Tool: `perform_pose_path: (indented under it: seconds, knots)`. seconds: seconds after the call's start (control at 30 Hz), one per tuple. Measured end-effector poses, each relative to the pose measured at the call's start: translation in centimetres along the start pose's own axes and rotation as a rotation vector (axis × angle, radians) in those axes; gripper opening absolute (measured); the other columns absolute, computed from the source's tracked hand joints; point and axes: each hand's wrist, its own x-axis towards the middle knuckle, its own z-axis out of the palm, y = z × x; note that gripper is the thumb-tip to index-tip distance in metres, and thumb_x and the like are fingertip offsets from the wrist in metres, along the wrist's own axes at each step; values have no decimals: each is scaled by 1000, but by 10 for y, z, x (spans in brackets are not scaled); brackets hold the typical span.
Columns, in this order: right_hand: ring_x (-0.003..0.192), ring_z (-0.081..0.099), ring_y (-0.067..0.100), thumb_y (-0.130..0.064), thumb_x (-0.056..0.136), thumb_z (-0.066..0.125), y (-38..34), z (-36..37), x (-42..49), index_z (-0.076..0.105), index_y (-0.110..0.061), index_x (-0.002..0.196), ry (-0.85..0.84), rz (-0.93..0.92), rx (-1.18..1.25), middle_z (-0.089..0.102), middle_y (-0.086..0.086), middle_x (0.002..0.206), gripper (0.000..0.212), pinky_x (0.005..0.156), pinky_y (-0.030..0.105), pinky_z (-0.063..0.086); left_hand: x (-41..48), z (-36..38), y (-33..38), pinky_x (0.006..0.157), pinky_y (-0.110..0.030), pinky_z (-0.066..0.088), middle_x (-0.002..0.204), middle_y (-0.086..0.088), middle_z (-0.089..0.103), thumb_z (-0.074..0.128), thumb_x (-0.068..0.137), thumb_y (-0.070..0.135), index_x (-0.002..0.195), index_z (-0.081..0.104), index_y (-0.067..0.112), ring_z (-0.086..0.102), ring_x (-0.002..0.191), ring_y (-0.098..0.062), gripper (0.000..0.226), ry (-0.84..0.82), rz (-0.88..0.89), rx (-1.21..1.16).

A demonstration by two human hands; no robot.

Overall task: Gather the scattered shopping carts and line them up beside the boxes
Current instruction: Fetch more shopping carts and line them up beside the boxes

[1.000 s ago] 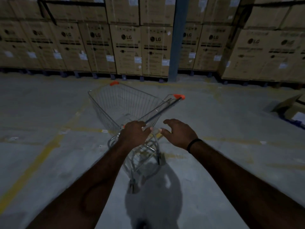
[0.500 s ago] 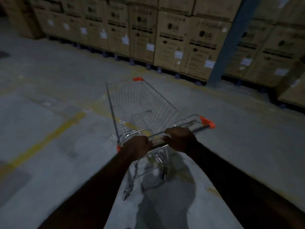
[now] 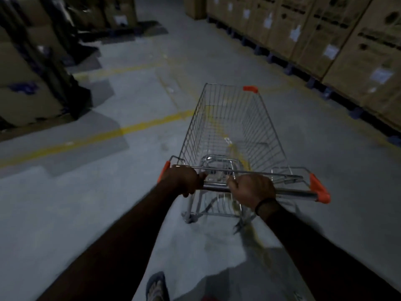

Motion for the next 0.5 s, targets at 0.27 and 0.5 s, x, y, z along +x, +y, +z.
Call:
perform_pose_path:
  seconds: [0.27,0.5]
  knots:
    - [93,68,30,-66,95,25,30,10,-9,74,-14,90,15,-233,5,73,8,96,72,77,33,50,-62,45,30,116,-63,8,81,7,74,23,100,64,73,66,22,63,109,-19,66,123,-112,-98]
    - [85,69,29,-69,96,27,-5,9,-24,72,-12,81,36,-429,-26,73,7,85,74,70,31,49,-121,77,11,115,-66,9,105,2,72,30,99,57,102,68,25,61,116,-22,50,125,-235,-187]
